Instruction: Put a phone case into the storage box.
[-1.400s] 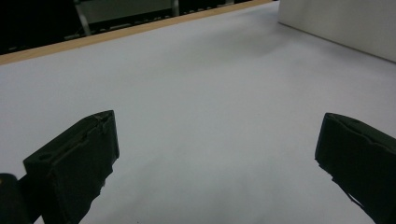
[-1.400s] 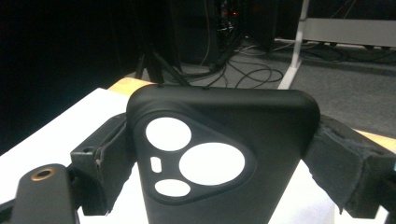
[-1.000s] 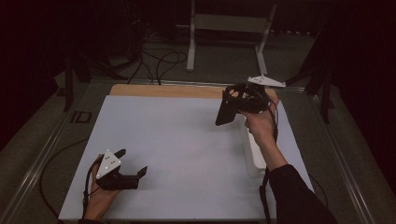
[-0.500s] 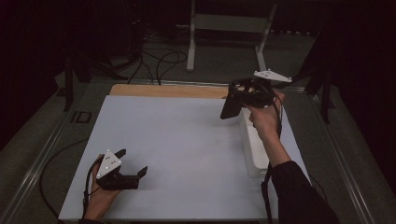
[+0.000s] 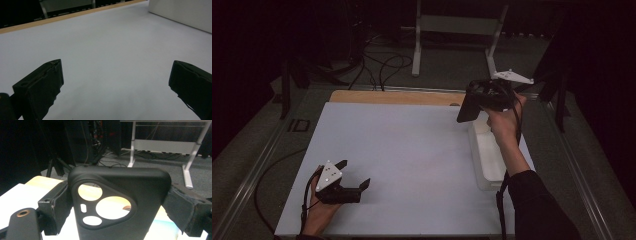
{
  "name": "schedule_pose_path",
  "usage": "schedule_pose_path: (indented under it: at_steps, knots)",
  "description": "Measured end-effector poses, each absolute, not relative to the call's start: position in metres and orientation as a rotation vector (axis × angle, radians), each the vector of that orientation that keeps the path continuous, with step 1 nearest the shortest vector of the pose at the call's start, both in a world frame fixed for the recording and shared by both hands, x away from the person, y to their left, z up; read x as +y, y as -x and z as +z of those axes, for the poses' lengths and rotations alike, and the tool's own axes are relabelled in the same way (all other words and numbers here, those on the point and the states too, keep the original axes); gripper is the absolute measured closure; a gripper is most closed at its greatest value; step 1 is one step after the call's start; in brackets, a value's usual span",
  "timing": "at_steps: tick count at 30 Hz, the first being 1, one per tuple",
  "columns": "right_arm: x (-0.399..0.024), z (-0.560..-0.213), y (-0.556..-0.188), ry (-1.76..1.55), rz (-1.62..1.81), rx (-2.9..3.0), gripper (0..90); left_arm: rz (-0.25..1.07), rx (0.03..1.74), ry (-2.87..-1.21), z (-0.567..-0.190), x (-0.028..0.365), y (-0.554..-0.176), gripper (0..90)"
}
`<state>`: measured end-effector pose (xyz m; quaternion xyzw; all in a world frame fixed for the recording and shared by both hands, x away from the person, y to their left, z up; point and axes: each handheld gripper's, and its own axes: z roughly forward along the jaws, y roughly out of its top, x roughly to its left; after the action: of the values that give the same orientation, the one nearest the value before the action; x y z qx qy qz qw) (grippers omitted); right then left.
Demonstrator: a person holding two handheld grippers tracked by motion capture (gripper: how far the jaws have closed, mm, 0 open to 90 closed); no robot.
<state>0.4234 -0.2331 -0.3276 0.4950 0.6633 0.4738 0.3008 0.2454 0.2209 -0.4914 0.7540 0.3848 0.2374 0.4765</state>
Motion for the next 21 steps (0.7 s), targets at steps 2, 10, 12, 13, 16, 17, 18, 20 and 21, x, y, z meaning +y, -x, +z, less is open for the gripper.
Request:
schedule_pose_path:
  at_steps: [2,10,12,13,16,17,18,20,21]
  knots:
    - [-0.237,-0.327,-0.424,-1.317,1.251,1.749,13.9,0.579,0.94,-1.841,-0.491,0.221,-0.245,0.2]
    - [-0.252,-0.328,-0.428,-1.362,1.215,1.708,13.9,0.578,0.939,-1.843,-0.492,0.22,-0.245,0.2]
    - [-0.256,-0.328,-0.429,-1.37,1.203,1.699,13.9,0.578,0.94,-1.843,-0.492,0.22,-0.245,0.2]
    - [-0.257,-0.329,-0.429,-1.372,1.195,1.693,13.9,0.578,0.94,-1.843,-0.492,0.22,-0.245,0.2]
    - [-0.261,-0.33,-0.43,-1.38,1.175,1.685,13.9,0.578,0.941,-1.845,-0.492,0.22,-0.246,0.2]
    - [-0.262,-0.33,-0.43,-1.381,1.168,1.684,13.9,0.577,0.94,-1.845,-0.492,0.22,-0.246,0.2]
    - [-0.264,-0.331,-0.431,-1.384,1.16,1.682,13.9,0.577,0.94,-1.845,-0.492,0.22,-0.246,0.2]
    - [-0.266,-0.332,-0.431,-1.39,1.145,1.677,13.8,0.576,0.941,-1.845,-0.492,0.22,-0.246,0.2]
    - [-0.266,-0.333,-0.432,-1.391,1.14,1.677,13.8,0.577,0.941,-1.846,-0.492,0.22,-0.246,0.3]
